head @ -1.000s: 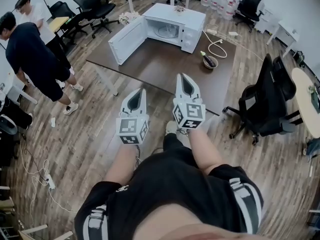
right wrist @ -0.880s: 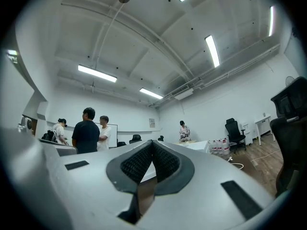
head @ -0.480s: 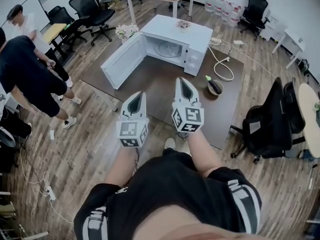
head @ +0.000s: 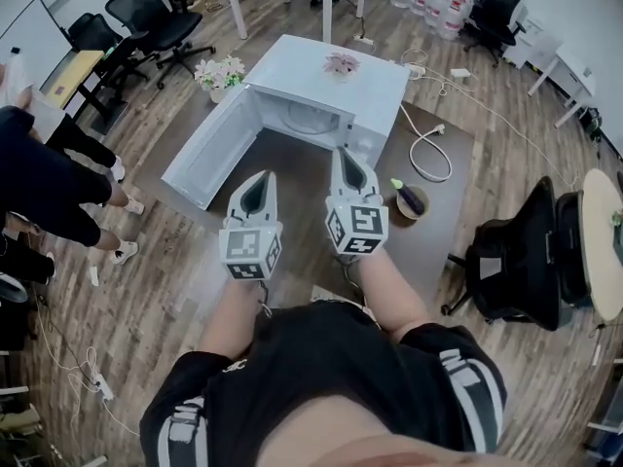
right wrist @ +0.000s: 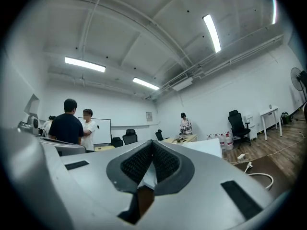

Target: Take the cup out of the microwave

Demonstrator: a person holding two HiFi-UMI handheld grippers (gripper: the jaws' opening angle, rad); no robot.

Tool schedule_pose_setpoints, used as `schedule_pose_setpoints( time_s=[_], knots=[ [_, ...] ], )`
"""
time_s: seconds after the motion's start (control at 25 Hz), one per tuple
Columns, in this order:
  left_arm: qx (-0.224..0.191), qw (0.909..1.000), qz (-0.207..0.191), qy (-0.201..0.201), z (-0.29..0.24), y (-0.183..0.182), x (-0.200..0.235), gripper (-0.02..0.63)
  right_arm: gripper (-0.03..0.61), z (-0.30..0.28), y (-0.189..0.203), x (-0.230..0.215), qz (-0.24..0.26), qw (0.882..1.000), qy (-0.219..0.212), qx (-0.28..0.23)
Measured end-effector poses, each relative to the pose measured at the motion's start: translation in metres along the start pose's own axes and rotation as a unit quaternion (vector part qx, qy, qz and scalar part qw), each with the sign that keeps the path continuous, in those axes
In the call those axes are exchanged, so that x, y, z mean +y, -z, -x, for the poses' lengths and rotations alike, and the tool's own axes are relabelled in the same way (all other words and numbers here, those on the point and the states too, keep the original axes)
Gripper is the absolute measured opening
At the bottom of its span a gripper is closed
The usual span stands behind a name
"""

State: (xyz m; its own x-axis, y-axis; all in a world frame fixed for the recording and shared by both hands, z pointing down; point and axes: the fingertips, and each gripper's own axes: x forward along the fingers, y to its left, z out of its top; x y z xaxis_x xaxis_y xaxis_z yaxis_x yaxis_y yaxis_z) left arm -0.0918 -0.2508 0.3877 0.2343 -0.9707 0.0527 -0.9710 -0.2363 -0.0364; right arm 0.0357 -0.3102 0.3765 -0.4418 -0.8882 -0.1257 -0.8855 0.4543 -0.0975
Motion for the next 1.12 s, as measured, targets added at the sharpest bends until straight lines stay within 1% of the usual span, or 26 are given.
schedule_pose_setpoints(
  time_s=[0.12,0.32,0.48,0.56,0.6,0.64,0.68,0.76,0.88,1.12],
  knots=[
    [0.007,1.0000,0.004,0.006,-0.020,0.002,0.005,0.003,0.000,-0.015,0.005,-0.005,0.001,1.000,0.003,0.005],
    [0.016,0.9996,0.010,0.022,-0.047,0.012,0.014,0.003,0.000,-0.033,0.019,-0.015,0.007,1.000,0.022,0.016],
    [0.023,0.9987,0.009,0.046,-0.066,0.019,0.022,0.003,0.000,-0.050,0.036,-0.016,0.013,0.999,0.044,0.024],
    [0.026,0.9979,0.009,0.059,-0.076,0.022,0.028,0.003,0.001,-0.061,0.045,-0.013,0.017,0.998,0.049,0.028],
    [0.027,0.9975,0.010,0.065,-0.080,0.023,0.032,0.003,0.052,-0.067,0.050,-0.010,0.014,0.998,0.047,0.031],
    [0.027,0.9972,0.011,0.069,-0.082,0.024,0.036,0.003,0.136,-0.073,0.056,-0.007,0.010,0.998,0.044,0.036],
    [0.028,0.9968,0.012,0.074,-0.085,0.025,0.041,0.003,0.198,-0.079,0.063,-0.004,0.007,0.998,0.046,0.041],
    [0.029,0.9962,0.013,0.082,-0.089,0.027,0.051,0.003,0.280,-0.093,0.077,-0.002,0.009,0.997,0.060,0.051],
    [0.033,0.9954,0.014,0.089,-0.095,0.032,0.068,0.003,0.354,-0.113,0.099,0.000,0.009,0.994,0.083,0.066],
    [0.041,0.9947,0.015,0.093,-0.108,0.040,0.102,0.003,0.456,-0.156,0.142,0.001,0.001,0.988,0.119,0.097]
  ],
)
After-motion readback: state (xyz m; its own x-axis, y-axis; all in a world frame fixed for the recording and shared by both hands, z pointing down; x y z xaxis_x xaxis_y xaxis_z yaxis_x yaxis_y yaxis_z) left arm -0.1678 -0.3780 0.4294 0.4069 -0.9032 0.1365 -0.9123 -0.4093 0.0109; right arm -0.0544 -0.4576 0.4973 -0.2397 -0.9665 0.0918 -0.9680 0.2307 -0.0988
